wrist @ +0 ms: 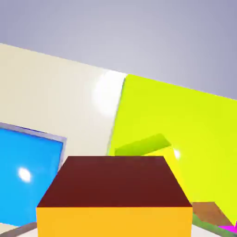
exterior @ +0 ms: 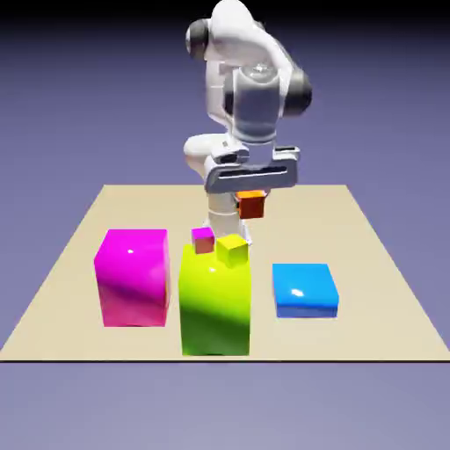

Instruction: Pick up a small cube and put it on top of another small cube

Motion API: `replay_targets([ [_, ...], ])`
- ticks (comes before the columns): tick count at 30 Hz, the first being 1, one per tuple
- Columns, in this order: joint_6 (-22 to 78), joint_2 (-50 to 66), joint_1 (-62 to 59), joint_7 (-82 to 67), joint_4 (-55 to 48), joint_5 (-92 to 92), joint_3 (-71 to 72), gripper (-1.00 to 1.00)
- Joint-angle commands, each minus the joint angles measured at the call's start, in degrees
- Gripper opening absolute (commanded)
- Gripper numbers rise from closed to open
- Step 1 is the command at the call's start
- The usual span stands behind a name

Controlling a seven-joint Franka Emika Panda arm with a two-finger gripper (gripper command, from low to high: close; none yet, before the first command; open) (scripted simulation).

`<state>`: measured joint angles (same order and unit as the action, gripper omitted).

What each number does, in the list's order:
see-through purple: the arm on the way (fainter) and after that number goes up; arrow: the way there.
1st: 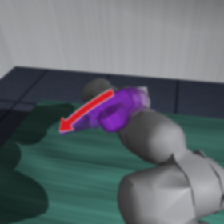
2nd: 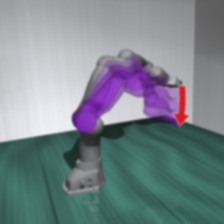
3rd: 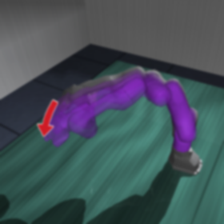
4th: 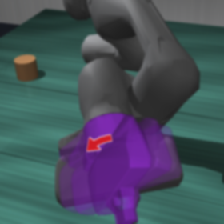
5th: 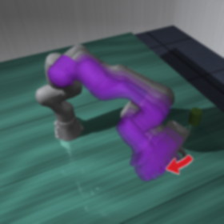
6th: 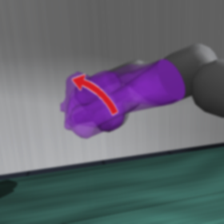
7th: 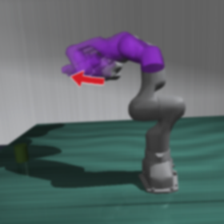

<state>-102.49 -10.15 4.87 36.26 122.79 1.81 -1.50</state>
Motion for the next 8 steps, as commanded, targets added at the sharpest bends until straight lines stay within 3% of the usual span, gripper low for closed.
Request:
replay_targets([
  [1, -2.5, 0.44, -0.03, 0.06, 2.05, 0.19, -0.04, -1.0],
  [5, -10.36, 1.83, -0.12, 0.14, 8.52, 0.3, -0.16, -1.0],
  [6, -10.36, 1.83, -0.12, 0.14, 8.52, 0.3, -0.16, 1.0],
  [8, -7.88, 1.39, -0.09, 0.12, 6.47, 0.26, -0.12, 1.0],
])
